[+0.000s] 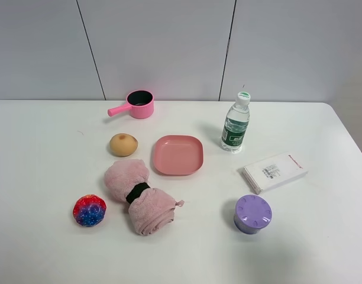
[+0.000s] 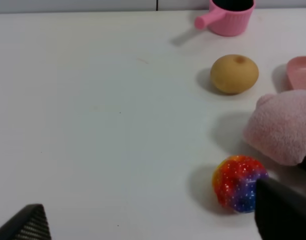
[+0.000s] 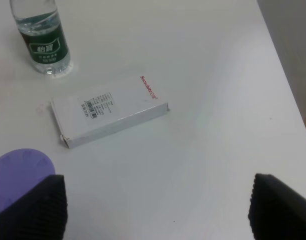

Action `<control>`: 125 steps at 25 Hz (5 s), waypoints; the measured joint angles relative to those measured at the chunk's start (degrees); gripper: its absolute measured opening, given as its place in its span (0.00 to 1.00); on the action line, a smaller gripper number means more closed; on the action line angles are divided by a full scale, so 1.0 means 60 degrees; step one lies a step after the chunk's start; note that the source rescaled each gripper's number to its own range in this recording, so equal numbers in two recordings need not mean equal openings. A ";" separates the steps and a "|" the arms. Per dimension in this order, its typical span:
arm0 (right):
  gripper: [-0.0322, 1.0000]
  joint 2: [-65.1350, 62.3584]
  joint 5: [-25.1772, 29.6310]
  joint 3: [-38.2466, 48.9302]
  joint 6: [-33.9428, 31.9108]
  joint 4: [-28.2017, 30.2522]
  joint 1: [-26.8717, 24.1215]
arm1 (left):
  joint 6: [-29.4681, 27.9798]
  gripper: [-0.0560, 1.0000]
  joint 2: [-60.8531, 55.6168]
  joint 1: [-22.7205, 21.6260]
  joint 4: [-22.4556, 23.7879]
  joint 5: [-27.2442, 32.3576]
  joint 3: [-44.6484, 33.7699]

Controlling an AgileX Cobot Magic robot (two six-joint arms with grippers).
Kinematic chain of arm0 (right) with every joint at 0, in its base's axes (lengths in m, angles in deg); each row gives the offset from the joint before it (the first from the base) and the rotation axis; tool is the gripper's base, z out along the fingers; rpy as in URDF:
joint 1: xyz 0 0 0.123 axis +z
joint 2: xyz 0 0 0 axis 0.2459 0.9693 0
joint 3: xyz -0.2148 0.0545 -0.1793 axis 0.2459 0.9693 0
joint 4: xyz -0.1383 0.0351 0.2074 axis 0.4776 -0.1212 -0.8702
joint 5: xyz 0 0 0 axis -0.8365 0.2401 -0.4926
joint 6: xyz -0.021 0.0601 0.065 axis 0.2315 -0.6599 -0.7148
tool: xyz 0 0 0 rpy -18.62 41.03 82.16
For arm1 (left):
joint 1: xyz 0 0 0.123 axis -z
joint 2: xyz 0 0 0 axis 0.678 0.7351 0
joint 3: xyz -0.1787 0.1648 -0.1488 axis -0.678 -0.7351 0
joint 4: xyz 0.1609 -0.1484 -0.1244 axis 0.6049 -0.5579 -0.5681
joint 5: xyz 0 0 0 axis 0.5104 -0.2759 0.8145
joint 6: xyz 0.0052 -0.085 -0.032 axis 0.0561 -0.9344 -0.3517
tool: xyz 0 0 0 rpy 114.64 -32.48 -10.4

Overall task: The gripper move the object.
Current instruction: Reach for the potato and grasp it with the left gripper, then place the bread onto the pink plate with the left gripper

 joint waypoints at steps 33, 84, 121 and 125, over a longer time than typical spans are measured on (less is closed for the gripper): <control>1.00 0.0000 0.0000 0.0000 0.0000 0.0000 0.0000 | -0.0037 0.92 0.2801 0.0000 -0.0008 -0.0147 0.1334; 1.00 0.0000 0.0000 0.0000 0.0000 0.0000 0.0000 | 0.3026 0.92 1.8672 0.3142 -0.0572 -0.3642 0.8003; 1.00 0.0000 0.0000 0.0000 0.0000 0.0000 0.0000 | 0.3437 0.07 1.9888 0.3142 -0.0988 -0.4156 0.8075; 1.00 0.0000 0.0000 0.0000 0.0000 0.0000 0.0000 | 0.3448 0.06 1.8533 0.3155 -0.1151 -0.3589 0.8075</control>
